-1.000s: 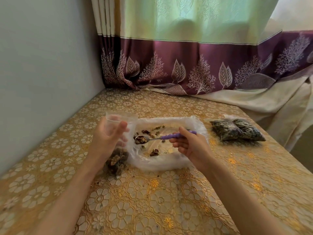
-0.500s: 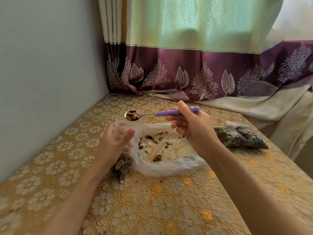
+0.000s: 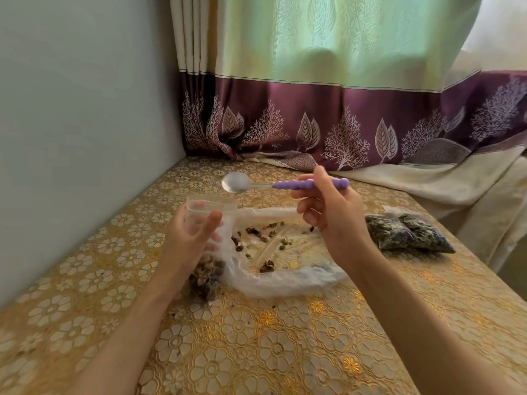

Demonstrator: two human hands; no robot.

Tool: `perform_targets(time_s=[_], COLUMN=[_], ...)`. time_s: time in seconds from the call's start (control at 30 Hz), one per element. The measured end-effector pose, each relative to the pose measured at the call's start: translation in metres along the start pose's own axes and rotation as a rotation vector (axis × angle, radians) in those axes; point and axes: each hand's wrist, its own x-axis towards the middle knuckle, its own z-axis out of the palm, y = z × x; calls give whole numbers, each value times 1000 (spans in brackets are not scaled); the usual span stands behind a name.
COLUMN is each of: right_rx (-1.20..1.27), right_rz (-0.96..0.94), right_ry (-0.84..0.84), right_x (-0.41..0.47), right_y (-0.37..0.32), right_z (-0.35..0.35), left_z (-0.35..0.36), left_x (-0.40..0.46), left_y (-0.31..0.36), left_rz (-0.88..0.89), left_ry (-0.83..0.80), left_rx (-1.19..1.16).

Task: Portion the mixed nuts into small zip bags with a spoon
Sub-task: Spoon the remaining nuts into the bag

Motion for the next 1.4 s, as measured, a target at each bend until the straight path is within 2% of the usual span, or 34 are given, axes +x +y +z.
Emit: perform_targets(time_s=[0.13,0.27,0.5,0.63,0.8,1.07,1.4], right_rx=[-168,-404,-437,-447,-270,138,250], right_rz=[20,101,159,182,302,610,718], right_ry=[140,118,35,23,47,70,145], right_x=[2,-2,1,3,-1,-1,-4], right_y=[12,29,44,55,69,72,70], right_z=[-18,-29,-17,-5,3,-9,-26], left_z=[-1,-1,-2,-2,0,1,-2], left_x=[2,1,1,2,0,-2,-1], left_y=[-2,-2,-5,-6,-4,-3,-5], left_rz=[9,15,21,-20,-71,-54,-16], left_ry=[26,18,45,-3,-45,-44,-3], left_rx=[-5,14,66,91,53,66,109])
